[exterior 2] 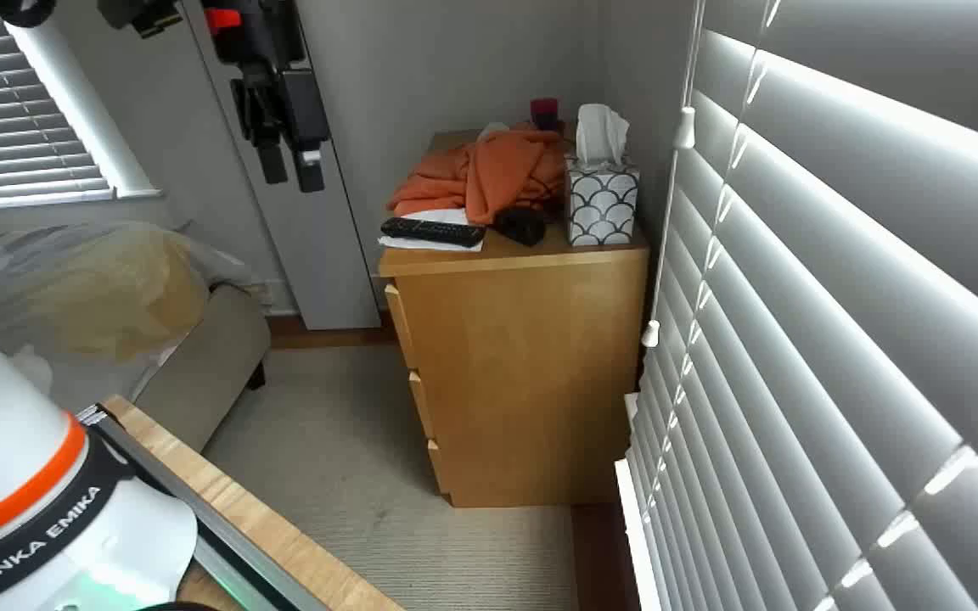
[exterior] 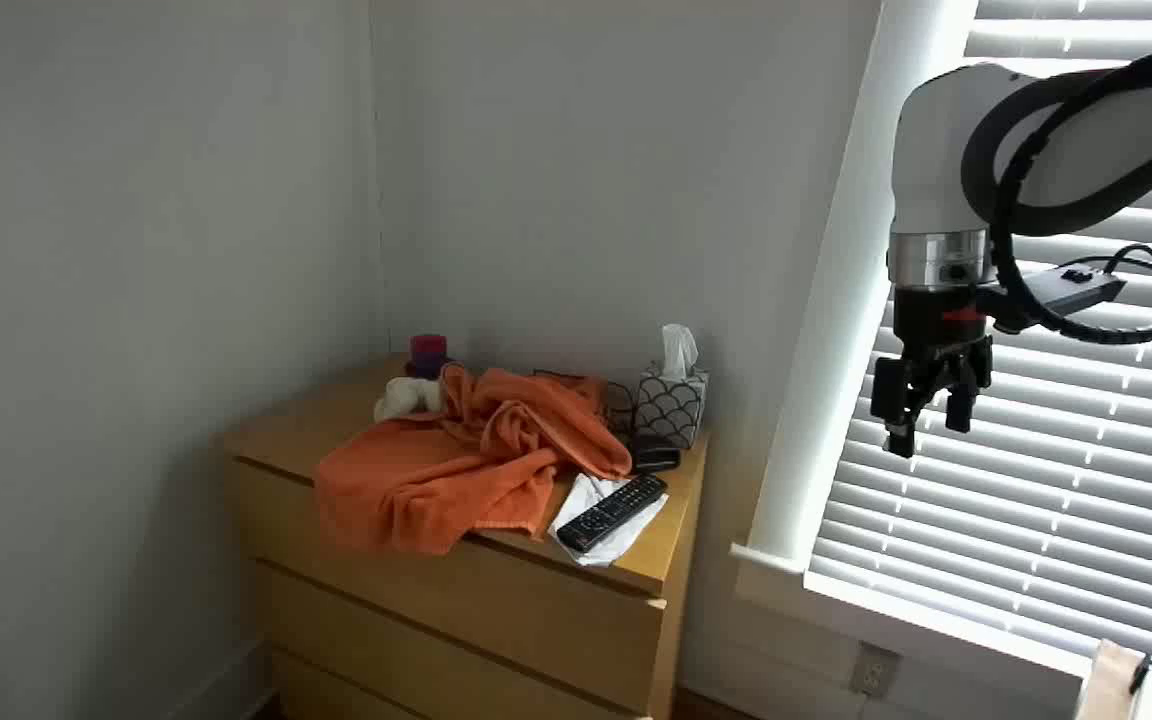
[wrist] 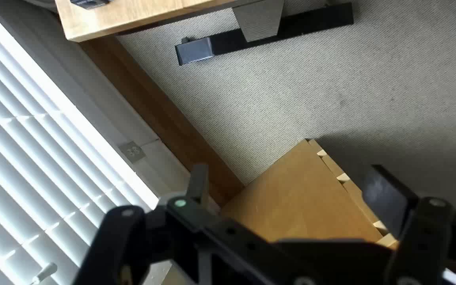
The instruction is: Press a button on the bedside alarm clock radio
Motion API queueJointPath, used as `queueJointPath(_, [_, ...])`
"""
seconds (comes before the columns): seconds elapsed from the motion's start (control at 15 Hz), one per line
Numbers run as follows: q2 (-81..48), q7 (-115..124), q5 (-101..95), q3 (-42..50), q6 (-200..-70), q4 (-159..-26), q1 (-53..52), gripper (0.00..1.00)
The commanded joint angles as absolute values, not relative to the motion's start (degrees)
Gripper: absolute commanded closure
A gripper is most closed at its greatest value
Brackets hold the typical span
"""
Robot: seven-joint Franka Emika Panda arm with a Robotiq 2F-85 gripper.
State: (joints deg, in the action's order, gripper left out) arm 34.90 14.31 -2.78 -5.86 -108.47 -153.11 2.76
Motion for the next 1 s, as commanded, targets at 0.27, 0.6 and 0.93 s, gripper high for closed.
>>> queueJointPath(0.27, [34.81,14.49,-3.0,-5.45,-108.37,-153.04,2.35,0.0])
queueJointPath(0.6, [30.14,14.12,-3.64,-5.1,-112.12,-149.05,2.97,0.0])
queueJointPath(0.93, [19.97,12.05,-6.5,-3.83,-124.06,-140.62,3.87,0.0])
